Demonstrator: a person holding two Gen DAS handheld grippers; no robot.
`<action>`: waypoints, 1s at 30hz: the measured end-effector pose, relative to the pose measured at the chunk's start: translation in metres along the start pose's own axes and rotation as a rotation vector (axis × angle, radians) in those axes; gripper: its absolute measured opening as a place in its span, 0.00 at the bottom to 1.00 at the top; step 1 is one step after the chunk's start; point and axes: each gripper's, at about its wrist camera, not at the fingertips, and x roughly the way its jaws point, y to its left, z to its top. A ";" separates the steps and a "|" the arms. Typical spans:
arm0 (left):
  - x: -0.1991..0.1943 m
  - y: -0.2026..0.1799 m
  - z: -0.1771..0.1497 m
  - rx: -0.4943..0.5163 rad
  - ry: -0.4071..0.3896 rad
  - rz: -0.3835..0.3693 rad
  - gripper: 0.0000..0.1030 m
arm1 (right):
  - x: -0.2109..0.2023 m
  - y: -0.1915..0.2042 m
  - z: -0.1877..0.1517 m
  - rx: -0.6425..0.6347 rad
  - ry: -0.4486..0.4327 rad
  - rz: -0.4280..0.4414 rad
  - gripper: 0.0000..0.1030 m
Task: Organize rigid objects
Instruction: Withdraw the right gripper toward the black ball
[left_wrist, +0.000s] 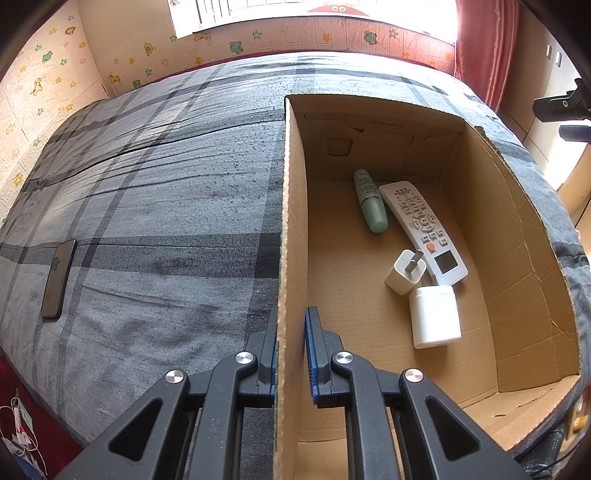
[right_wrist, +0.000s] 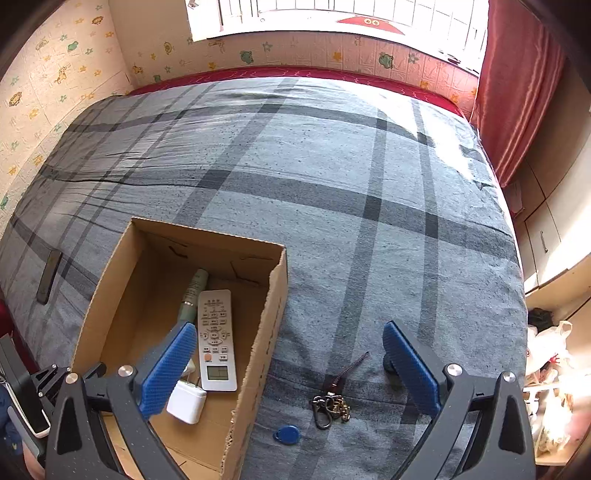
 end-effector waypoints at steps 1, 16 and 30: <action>0.000 0.000 0.000 -0.001 0.000 -0.001 0.12 | 0.000 -0.007 0.000 0.012 0.000 -0.009 1.00; -0.001 0.000 0.000 -0.002 0.000 0.000 0.12 | 0.036 -0.089 -0.020 0.165 0.041 -0.094 1.00; -0.001 -0.001 0.001 0.000 0.001 0.001 0.12 | 0.099 -0.124 -0.045 0.279 0.137 -0.109 1.00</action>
